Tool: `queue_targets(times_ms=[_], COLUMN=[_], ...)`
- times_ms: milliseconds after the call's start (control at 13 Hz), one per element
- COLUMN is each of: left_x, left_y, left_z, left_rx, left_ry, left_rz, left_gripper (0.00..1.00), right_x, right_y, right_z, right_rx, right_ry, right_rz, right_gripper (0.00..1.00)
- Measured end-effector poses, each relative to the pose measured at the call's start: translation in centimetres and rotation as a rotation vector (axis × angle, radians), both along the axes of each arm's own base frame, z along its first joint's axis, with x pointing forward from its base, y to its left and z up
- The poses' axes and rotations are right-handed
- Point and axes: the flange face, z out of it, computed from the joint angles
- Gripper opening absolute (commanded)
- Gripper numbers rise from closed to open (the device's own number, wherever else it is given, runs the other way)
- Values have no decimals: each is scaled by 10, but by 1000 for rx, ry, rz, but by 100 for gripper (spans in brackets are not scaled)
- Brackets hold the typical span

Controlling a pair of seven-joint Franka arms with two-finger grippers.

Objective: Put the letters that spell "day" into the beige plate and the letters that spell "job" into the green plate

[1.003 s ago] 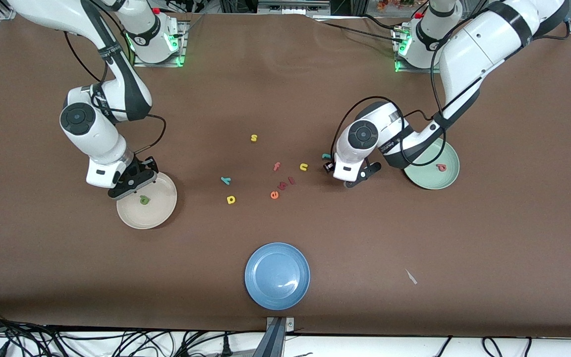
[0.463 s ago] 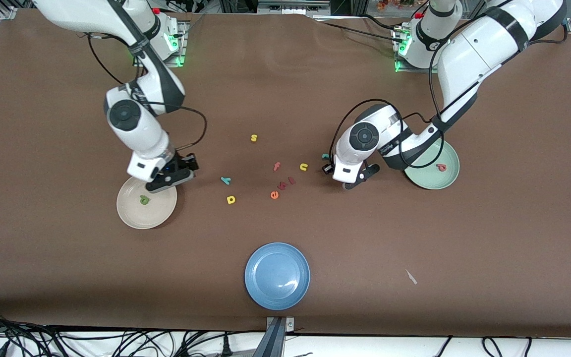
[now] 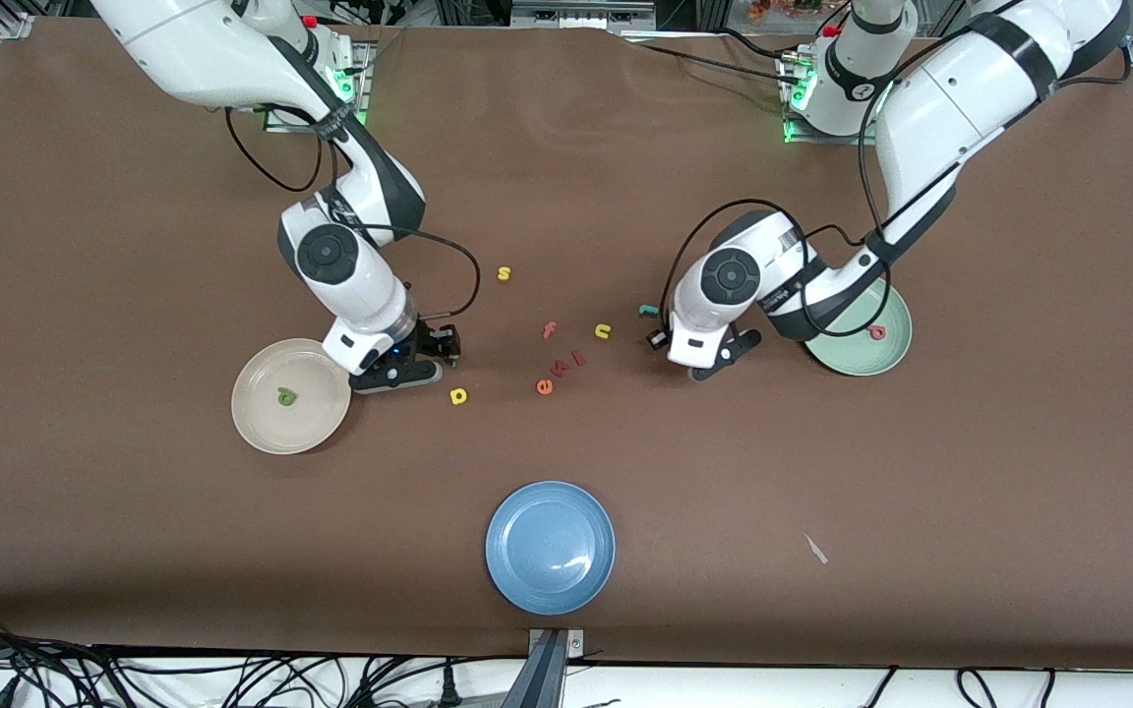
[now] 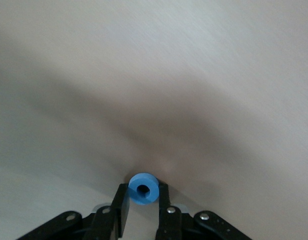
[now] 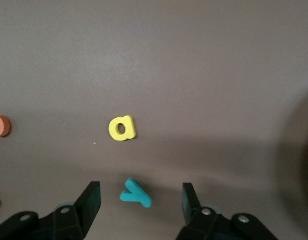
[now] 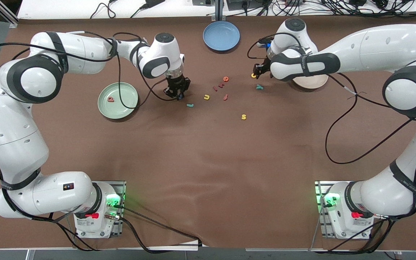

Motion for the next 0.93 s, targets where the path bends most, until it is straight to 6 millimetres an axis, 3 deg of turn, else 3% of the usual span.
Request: queue_targets(times_ms=[231,386,463,694,849,926], left_x=[21,33,37,42,33,27], left_y=[57,116,147,230,267,278], left_z=[43,73,79,68,46,31], left_rx=[17,16,9,-40,-8,17], left_ry=[78,143,168,215,238,255], left_rz=[-64,-125,-158,-253,-304,-322], left_gripper=[0,0,0,0,0,5], right_x=[-7,-10,-10,-11,-12,-13], right_y=[17,19,18,17,17,17], right_z=[-20,-28,-30,-35,-40,-43], right_rx=[-10,-23,-24,-27,-31,-32], right_ry=[23,29,32,41,52,58], right_rz=[-51,-67,-69,-77,-95,-101], right_gripper=[74,74,74,74,69,66])
